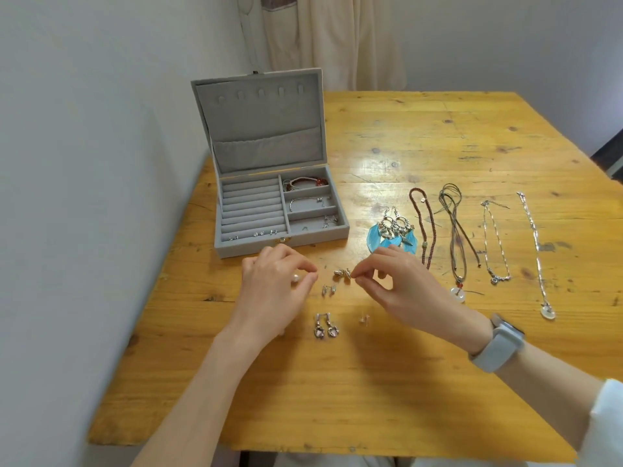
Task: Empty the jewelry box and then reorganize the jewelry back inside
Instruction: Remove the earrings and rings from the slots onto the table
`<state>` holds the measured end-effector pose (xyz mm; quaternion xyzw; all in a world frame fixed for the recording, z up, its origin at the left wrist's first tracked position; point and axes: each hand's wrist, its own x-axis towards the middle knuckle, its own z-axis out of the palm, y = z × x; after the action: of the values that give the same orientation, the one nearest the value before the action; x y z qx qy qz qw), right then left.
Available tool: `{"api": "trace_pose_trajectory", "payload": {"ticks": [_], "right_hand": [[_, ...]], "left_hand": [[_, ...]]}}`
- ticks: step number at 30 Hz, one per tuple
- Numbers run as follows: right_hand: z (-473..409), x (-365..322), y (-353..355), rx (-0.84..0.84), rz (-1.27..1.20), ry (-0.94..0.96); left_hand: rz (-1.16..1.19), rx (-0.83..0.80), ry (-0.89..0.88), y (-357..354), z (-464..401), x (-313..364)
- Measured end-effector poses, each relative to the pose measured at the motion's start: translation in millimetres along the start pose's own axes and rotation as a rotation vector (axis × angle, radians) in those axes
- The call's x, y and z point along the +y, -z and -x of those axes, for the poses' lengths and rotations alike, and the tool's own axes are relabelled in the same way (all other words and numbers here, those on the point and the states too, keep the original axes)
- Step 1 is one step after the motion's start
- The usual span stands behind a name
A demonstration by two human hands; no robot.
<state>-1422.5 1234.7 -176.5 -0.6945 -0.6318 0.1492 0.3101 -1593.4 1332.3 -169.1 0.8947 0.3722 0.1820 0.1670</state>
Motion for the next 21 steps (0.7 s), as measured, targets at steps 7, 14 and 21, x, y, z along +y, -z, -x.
{"api": "trace_pose_trajectory", "payload": {"ticks": [7,14,21], "right_hand": [[-70,-27,-13,-0.019,0.030,0.088],[-135,-47,-58,-0.133,0.153,0.164],[-155,-62,-82,-0.238,0.324,0.328]], "left_hand": [[-0.095,0.084,0.176,38,-20,-51],[-0.213,0.156,0.356,39,-29,-93],[-0.216,0.192,0.293,37,-24,-104]]}}
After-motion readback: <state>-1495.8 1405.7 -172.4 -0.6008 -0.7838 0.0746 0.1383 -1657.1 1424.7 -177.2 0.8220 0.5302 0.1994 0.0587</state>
